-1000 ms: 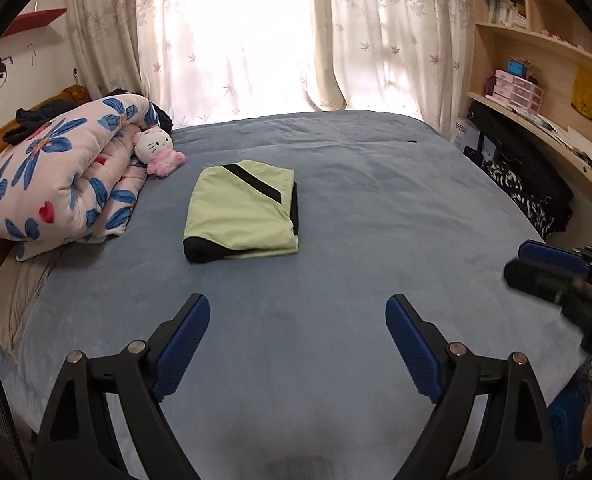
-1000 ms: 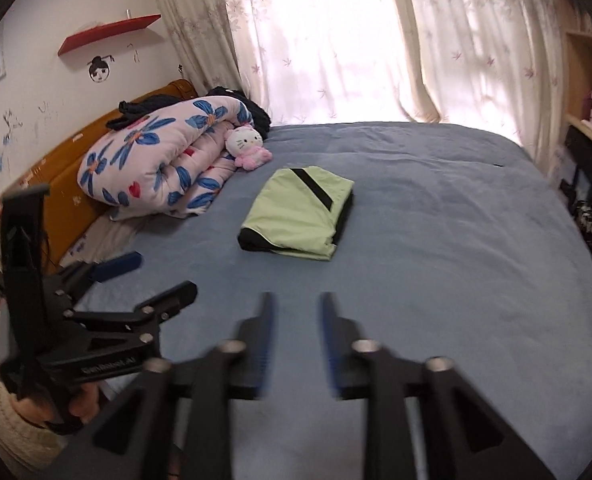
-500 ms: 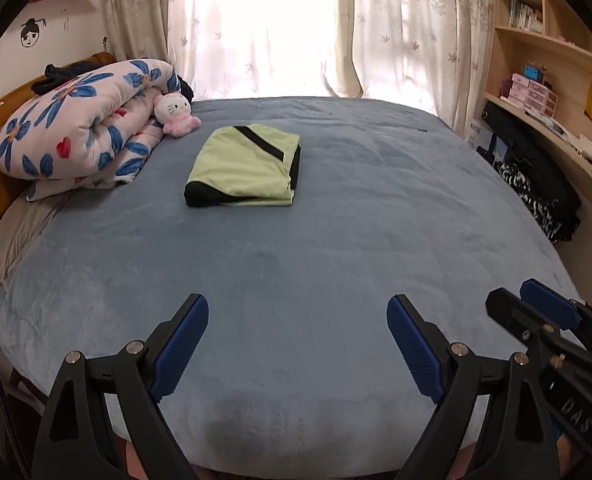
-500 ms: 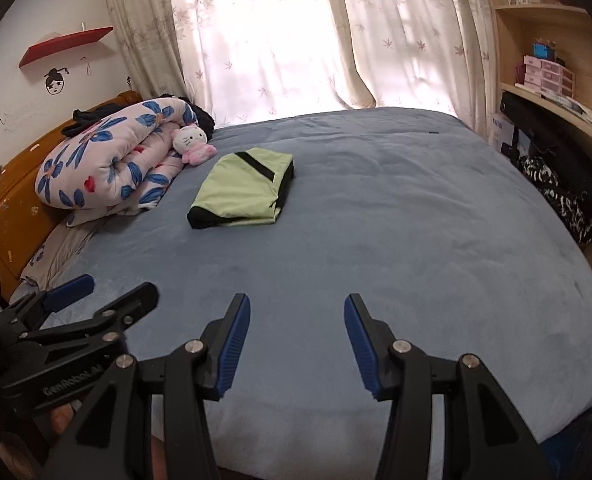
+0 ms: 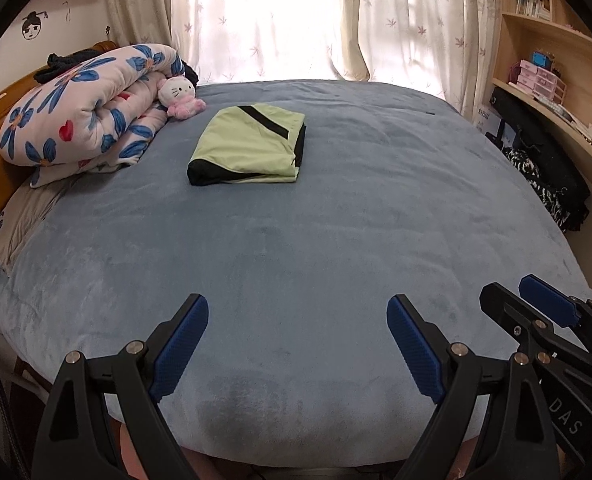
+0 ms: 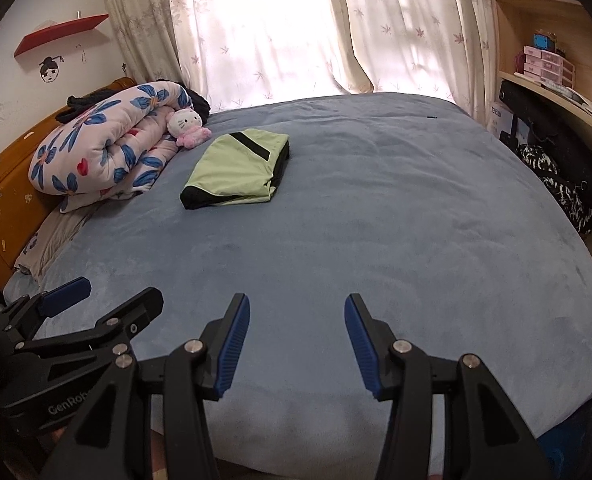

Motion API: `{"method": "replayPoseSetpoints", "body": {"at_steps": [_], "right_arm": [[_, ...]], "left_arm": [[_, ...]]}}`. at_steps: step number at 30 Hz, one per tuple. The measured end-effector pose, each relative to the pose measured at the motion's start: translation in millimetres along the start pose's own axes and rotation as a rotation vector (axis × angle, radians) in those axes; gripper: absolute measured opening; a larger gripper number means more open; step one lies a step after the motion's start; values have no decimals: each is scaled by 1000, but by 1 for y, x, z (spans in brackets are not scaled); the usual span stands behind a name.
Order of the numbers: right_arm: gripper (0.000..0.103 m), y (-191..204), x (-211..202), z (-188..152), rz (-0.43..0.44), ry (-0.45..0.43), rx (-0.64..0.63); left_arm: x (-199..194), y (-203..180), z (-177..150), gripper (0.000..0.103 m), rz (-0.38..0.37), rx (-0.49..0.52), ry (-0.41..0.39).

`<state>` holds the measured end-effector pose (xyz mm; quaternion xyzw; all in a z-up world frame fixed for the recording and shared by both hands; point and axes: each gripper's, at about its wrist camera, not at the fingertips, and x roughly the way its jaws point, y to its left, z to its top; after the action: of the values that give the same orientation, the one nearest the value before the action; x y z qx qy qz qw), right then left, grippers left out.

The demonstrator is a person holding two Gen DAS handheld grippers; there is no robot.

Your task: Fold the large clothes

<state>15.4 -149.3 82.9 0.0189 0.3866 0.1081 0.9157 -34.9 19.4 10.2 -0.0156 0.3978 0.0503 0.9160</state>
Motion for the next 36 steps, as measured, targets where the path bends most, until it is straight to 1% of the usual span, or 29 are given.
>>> {"method": "replayPoseSetpoints", "body": {"at_steps": [11, 36], "right_arm": [[50, -2, 10, -4, -16, 19, 10], [50, -8, 21, -2, -39, 26, 20]], "left_arm": [[14, 2, 0, 90, -3, -9, 34], [31, -6, 4, 90, -5, -9, 61]]}}
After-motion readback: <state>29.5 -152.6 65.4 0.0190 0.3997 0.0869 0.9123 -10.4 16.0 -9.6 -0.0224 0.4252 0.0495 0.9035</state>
